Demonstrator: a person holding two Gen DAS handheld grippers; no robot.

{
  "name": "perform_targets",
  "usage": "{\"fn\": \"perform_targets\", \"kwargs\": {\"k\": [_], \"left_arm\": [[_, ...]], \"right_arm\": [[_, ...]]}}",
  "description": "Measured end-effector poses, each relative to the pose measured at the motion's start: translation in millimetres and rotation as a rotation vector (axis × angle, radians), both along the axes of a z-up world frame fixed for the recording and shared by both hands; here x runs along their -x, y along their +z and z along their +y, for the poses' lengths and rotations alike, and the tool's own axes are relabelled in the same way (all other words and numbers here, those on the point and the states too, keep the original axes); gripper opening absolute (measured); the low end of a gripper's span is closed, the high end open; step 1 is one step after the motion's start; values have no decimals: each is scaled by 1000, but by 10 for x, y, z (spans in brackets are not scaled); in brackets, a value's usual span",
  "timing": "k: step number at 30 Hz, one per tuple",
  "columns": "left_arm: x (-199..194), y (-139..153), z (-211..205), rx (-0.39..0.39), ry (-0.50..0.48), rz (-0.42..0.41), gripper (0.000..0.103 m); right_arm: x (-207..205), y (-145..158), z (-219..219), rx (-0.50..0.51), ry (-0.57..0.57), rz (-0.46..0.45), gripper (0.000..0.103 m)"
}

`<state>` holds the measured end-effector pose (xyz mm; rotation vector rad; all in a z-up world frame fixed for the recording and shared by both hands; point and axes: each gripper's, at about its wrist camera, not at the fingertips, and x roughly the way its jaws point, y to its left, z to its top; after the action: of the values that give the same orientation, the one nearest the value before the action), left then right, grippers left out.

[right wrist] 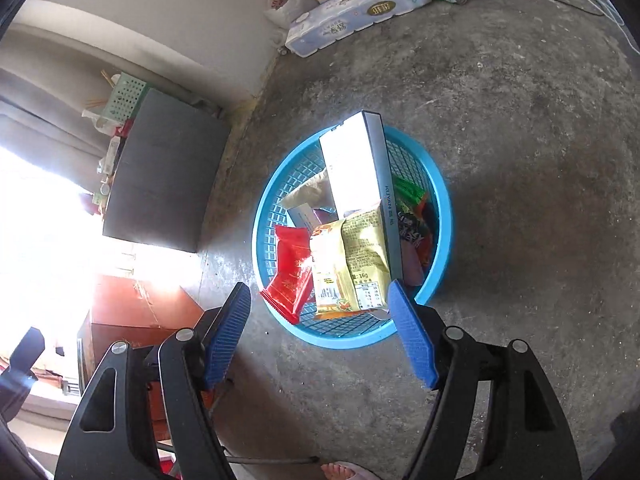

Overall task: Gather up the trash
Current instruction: 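Carry red wrapper and snack bag to the blue wastebasket and release both, then return both tools to the table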

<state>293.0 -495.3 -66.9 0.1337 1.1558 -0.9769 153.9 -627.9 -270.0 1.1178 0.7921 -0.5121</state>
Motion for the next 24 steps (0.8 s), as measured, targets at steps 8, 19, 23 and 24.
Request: {"fn": "perform_targets", "kwargs": {"k": [8,19,23,24], "left_arm": [[273,658,1373,90,15,-53,62],[927,899,3853,137,366,-152,70],[1021,900,4636,132,546,-178,70],[1033,914,4833,139,593,-185,70]], "right_arm": [[659,327,265,34,23,-67,69],[1038,934,996,75,206,-108,71],[667,1405,1422,148,345,-164,71],[553,1536,1566,168,389,-182,71]]}}
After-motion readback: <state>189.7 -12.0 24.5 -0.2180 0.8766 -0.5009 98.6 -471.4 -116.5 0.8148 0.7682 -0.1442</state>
